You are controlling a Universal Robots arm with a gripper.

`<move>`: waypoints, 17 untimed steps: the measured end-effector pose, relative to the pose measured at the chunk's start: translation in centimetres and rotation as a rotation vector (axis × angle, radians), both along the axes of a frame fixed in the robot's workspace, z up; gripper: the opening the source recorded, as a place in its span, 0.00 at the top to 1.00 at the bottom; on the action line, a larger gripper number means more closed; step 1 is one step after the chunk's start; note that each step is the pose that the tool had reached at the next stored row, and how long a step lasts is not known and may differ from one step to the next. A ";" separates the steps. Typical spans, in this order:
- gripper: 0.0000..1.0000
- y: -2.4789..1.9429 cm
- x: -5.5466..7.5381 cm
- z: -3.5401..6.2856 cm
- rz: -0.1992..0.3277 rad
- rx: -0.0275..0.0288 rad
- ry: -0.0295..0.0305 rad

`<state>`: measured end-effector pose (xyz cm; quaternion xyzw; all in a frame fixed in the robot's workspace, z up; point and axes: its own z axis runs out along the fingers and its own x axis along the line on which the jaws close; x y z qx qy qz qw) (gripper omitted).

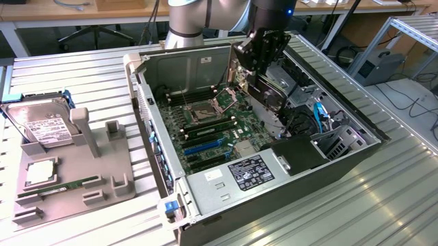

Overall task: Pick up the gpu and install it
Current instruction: 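Insert the gpu into the slot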

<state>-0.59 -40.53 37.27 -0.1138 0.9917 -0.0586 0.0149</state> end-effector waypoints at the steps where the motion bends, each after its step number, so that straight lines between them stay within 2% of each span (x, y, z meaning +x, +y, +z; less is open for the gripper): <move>1: 0.73 0.00 0.0 0.00 0.001 -0.0001 0.0000; 17: 0.73 0.00 0.0 -0.01 0.010 -0.0032 0.0001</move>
